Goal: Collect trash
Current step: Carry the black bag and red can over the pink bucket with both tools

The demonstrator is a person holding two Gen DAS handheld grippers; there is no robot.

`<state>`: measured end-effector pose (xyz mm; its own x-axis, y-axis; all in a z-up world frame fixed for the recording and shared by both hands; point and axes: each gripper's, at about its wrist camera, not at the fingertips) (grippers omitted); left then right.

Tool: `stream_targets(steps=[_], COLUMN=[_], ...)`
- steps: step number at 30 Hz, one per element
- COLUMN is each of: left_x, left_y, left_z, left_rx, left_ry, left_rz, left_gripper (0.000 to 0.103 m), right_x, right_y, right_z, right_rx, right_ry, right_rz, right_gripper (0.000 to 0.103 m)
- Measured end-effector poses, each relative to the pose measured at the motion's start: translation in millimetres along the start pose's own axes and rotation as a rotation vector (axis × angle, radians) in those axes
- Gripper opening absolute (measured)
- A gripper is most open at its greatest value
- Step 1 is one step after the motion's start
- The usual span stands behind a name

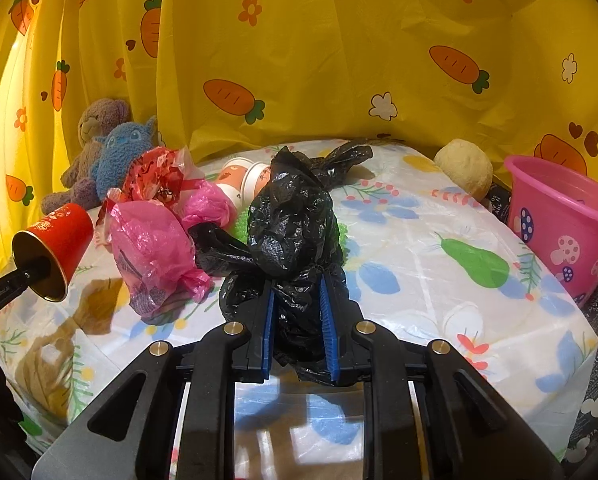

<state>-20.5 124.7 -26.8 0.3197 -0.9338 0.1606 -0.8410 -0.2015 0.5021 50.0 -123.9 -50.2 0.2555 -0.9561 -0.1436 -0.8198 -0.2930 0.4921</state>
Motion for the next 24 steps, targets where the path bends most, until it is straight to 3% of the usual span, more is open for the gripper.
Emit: stream_targets(steps=[12, 17, 24], left_x=[103.9, 158.7, 248.5], left_y=[27.0, 18.1, 2.5], left_z=[-19.2, -22.9, -30.3], left_rx=[0.064, 0.044, 0.031], left_ry=[-0.171, -0.225, -0.293], left_rz=[0.210, 0.319, 0.493], left_gripper=[0.002, 0.003, 0.002], right_x=[34.2, 70.1, 135.8], right_y=[41.7, 57.8, 76.6], right_z=[-21.2, -33.6, -52.8], right_rx=[0.104, 0.150, 0.226], right_ry=[-0.034, -0.074, -0.129], right_rz=[0.062, 0.138, 0.311], right_gripper=[0.021, 0.022, 0.022])
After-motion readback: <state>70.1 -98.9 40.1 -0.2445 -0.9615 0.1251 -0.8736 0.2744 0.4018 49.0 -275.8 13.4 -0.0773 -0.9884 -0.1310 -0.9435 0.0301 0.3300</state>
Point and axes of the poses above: each gripper's, at about its wrist camera, not at the fingertips, and y roughly against the way its jaws point, x to its right, z to its underside, and after that the axes turned 3 degrees about z, right-handed
